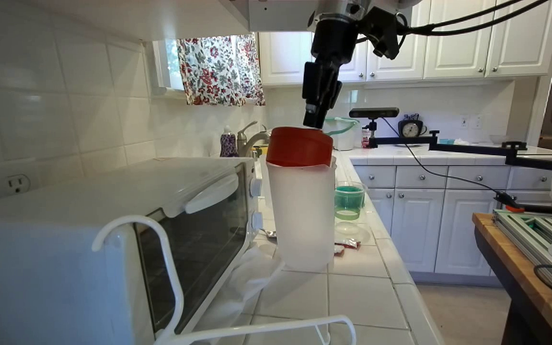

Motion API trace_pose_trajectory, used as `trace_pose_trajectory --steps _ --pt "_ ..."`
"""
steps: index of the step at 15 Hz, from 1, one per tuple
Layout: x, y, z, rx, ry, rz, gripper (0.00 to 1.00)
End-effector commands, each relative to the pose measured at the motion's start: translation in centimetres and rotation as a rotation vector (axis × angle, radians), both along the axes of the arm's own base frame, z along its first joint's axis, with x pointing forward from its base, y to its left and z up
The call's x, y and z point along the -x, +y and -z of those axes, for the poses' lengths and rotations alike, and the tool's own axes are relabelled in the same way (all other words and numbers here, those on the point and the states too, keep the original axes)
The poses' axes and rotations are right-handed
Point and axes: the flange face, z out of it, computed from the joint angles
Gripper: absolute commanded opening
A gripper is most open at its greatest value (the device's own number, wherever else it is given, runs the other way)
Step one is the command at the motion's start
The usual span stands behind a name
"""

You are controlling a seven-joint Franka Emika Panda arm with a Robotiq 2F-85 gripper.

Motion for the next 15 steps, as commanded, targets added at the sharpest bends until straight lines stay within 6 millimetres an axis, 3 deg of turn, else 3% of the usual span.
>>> trace_pose_trajectory --steps 1,3,7,8,10,15 --pt "-0.29 -0.33 0.55 -0.005 0.017 0.002 0.11" --pt "-0.33 -0.32 0.77 -0.005 0.019 0.002 0.0" --pt "-0.4 -0.27 0.85 -0.006 0.021 0.005 0.0" --pt "-0.38 -0.25 0.78 -0.007 0.021 0.006 0.26" --pt "-0.3 -0.22 0.56 -0.007 0.016 0.005 0.32" --pt "-0.29 -0.48 0.7 0.0 0.005 -0.001 0.7"
